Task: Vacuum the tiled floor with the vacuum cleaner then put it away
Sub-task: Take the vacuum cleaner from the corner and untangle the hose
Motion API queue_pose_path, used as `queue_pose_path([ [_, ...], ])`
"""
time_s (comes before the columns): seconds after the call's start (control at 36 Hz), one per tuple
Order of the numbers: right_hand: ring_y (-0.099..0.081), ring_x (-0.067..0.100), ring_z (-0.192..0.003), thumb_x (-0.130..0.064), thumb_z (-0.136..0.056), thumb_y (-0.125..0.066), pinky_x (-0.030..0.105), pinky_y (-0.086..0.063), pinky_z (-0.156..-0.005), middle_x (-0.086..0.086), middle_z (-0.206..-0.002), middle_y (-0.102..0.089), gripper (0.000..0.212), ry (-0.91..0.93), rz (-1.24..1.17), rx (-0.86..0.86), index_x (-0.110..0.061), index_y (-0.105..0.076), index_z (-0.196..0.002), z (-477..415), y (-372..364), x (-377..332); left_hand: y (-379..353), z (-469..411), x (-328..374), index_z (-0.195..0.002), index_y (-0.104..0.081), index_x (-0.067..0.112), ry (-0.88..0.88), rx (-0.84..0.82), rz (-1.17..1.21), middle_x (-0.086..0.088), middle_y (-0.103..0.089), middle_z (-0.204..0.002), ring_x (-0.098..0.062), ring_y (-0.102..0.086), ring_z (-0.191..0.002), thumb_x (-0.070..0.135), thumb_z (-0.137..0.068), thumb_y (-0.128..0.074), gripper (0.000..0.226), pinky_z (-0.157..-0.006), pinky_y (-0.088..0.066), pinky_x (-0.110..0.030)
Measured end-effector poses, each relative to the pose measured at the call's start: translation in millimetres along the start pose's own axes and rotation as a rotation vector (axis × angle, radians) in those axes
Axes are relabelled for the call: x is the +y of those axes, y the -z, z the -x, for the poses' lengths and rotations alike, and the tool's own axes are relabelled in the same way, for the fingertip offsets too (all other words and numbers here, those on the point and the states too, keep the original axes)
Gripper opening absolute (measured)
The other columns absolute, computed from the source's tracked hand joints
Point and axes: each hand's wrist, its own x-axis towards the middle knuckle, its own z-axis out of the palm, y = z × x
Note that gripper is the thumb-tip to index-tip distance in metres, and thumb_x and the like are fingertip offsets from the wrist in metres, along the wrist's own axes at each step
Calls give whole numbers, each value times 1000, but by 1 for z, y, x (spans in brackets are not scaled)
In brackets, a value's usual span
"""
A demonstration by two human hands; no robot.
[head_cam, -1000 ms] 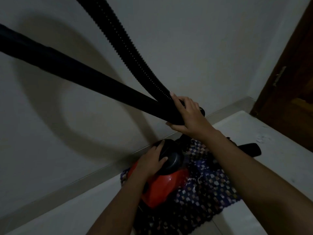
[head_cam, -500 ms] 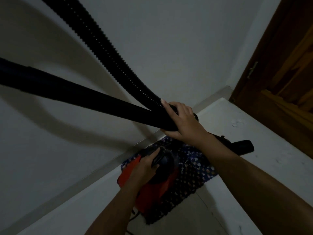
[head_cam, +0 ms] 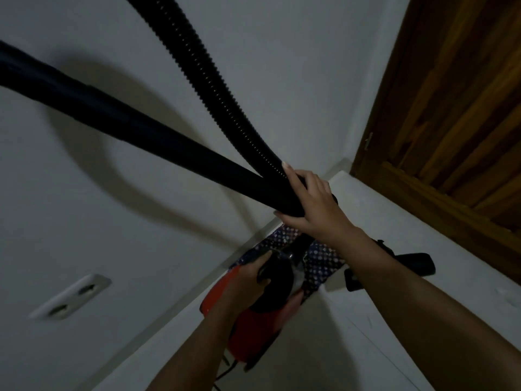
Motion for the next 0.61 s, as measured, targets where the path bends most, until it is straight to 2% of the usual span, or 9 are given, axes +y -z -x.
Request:
queue_pose_path([
  [0.08, -49, 27, -112, -56, -83, -48, 39, -34, -95, 13, -125, -49, 82, -11, 17, 28, -37, 0, -146, 8, 24, -30, 16, 29, 8, -145, -30, 28, -6, 0, 26, -5, -46, -143, -22, -47, -127, 12, -87, -57, 65, -97, -41, -25],
  [0.17, -49, 26, -112, -57, -82, -48, 38, -33, -95, 13, -125, -49, 81, -9, 27, 37, -36, -3, -146, 18, 42, -59, 26, 63, 13, -143, -34, 30, -29, 30, 58, -1, -48, -141, -19, -48, -126, 11, -85, -58, 65, -92, -40, -20],
  [0.28, -50, 26, -111, -58, -81, -48, 40, -35, -93, 12, -124, -49, 82, -19, 44, 57, -35, -5, -147, 33, 63, -97, 32, 109, 11, -141, -36, 31, -57, 58, 56, -2, -50, -140, -18, -50, -125, 11, -82, -61, 67, -100, -42, -25],
  [0.47, -49, 25, -110, -58, -81, -49, 41, -37, -92, 13, -123, -50, 81, -16, 60, 123, -34, -9, -146, 92, 83, -188, 25, 210, 0, -143, -35, 28, -104, 95, 15, -3, -49, -141, -20, -50, -125, 13, -85, -61, 66, -98, -42, -24],
  [0.61, -48, 25, -112, -59, -81, -49, 41, -36, -93, 14, -124, -49, 80, -4, 40, 88, -34, -9, -146, 128, 82, -246, 14, 270, -26, -141, -38, 32, -76, 79, 50, -2, -52, -139, -20, -52, -125, 17, -82, -63, 66, -103, -45, -33],
])
